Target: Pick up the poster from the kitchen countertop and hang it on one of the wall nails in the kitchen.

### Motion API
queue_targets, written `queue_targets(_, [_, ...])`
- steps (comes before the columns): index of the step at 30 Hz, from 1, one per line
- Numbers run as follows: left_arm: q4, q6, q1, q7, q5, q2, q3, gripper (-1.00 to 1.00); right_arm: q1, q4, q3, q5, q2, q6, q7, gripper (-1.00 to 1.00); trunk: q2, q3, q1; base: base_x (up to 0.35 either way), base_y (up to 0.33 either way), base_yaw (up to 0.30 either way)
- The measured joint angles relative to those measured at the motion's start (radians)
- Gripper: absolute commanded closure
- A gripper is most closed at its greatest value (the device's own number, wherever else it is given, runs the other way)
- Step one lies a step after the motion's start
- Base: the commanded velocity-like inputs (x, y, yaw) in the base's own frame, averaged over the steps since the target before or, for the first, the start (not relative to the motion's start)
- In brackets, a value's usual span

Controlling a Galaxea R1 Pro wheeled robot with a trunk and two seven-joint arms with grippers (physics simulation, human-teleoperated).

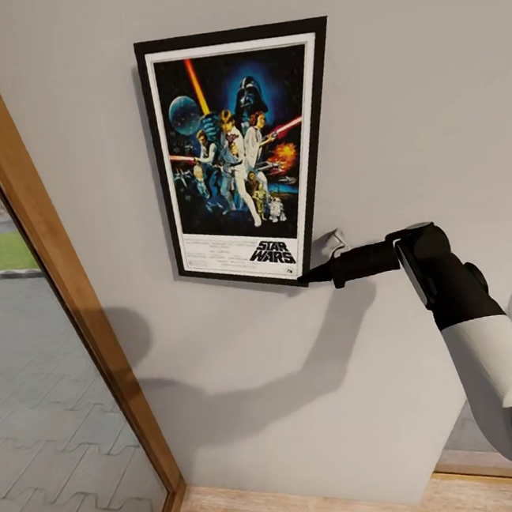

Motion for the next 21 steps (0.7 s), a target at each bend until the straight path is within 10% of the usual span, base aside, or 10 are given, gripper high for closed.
queue_targets(21, [0.000, 0.000, 0.000, 0.000, 0.000, 0.000, 0.000, -1.00, -0.001, -0.015, -0.006, 0.000, -0.010, 0.005, 0.003, 1.00, 0.000, 0.000, 0.000, 0.000, 0.000, 0.000])
